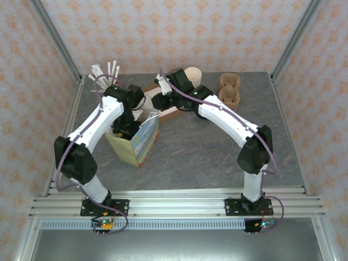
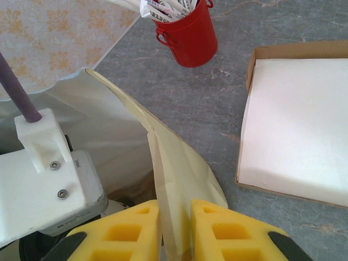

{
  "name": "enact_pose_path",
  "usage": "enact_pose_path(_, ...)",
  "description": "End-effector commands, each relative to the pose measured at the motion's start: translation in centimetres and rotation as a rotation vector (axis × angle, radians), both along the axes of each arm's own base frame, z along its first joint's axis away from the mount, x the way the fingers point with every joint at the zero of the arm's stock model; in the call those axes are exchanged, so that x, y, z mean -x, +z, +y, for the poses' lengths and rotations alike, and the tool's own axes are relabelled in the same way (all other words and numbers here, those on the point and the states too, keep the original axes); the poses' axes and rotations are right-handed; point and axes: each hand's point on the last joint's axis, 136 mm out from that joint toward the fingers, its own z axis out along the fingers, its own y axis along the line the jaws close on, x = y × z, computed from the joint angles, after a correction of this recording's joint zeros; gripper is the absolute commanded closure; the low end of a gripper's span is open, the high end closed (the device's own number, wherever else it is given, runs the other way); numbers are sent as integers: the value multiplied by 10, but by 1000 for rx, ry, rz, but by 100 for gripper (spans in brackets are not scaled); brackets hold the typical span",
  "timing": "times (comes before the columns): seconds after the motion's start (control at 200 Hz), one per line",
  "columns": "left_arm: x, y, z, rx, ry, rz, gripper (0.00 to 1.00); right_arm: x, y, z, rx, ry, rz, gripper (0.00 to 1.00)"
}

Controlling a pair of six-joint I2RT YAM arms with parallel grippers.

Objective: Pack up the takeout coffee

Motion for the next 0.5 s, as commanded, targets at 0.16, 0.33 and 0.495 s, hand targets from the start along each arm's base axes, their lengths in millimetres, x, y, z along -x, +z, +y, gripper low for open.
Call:
enact_pose_path(0.16, 7, 5, 6, -7, -17, 5, 70, 3, -13, 0, 46, -1, 25, 79)
enact_pose_path(0.33, 6, -3, 4, -3, -20, 21, 70, 3, -13, -1, 49, -1, 26, 79)
enact_pose_path(0.495, 5, -7, 3, 1, -21, 30, 70, 3, -13, -1, 50, -1, 25, 79)
